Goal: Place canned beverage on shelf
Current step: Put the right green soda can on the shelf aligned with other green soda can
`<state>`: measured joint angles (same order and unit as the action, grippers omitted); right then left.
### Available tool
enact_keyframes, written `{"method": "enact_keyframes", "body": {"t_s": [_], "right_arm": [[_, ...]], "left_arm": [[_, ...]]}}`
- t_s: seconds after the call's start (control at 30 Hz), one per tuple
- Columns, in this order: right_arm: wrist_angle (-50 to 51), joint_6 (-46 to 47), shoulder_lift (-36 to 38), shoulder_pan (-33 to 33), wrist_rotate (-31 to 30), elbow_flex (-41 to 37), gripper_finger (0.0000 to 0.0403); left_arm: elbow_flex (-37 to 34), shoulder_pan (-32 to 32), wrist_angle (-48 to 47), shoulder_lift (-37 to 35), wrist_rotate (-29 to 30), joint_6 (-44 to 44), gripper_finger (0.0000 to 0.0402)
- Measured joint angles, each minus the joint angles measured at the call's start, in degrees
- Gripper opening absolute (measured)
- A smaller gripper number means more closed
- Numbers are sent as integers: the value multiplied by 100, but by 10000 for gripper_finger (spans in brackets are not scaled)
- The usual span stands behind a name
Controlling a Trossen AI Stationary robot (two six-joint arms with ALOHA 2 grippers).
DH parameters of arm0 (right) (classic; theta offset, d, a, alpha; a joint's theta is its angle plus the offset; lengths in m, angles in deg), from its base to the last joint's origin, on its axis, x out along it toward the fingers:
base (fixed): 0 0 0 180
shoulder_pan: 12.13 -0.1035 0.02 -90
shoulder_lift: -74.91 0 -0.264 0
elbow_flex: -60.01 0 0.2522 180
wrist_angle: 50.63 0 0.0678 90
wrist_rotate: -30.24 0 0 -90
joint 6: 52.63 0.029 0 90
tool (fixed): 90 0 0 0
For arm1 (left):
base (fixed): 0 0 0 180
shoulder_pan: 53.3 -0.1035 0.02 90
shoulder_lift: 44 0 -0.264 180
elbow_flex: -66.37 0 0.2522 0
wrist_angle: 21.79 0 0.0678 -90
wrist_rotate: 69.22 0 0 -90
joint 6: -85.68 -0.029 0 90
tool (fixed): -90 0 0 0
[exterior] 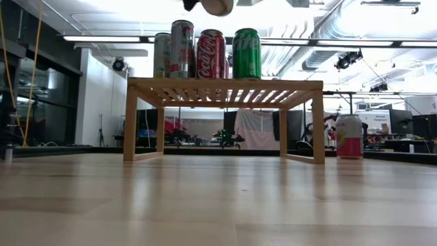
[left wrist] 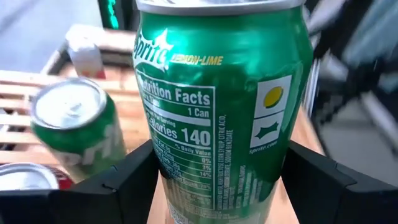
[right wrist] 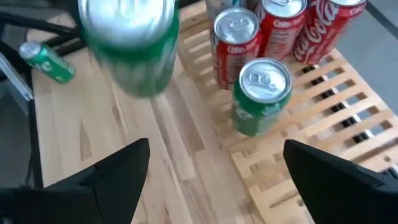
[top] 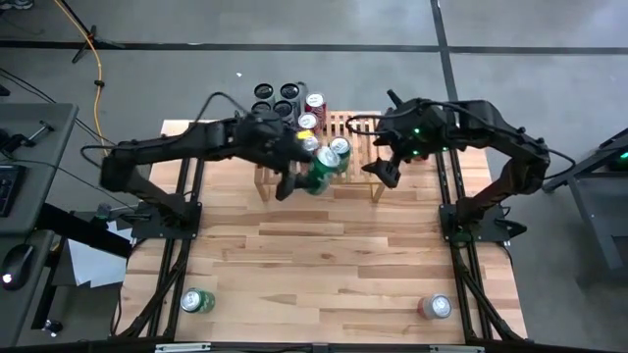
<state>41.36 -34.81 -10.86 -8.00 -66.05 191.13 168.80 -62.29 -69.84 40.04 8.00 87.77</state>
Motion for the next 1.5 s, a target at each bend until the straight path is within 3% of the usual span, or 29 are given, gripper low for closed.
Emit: {"method": "enact_keyframes", "body": {"t_s": [0.17,0.3,0.4,0.5,0.63,0.83,1.17,1.5], "right_arm": [[-396,-34,120,-122,-76,-469,355],[-1865,-117,363,-82,162,-1540,355],[-3630,-131,517,27,439,-2243,355],[-5502,28,601,110,678,-2708,355],[-6694,176,525,149,829,-2993,355],[-6837,371,282,147,918,-3012,355],[-7332,643,39,145,2275,-3012,355],[-7545,540,39,-28,2473,-3014,355]], "left_arm": [[-1457,-51,1843,-1036,3,904,273],[-2405,48,3191,-1549,175,1479,273],[-2758,110,3865,-1779,436,1677,273],[-2799,135,3969,-1842,696,1673,273],[-2805,135,4101,-1827,782,1629,273],[-2801,146,4164,-1694,687,1537,273],[-2801,126,4246,-1408,-1194,1589,273],[-2783,-98,4869,-1330,-1874,1844,273]]}}
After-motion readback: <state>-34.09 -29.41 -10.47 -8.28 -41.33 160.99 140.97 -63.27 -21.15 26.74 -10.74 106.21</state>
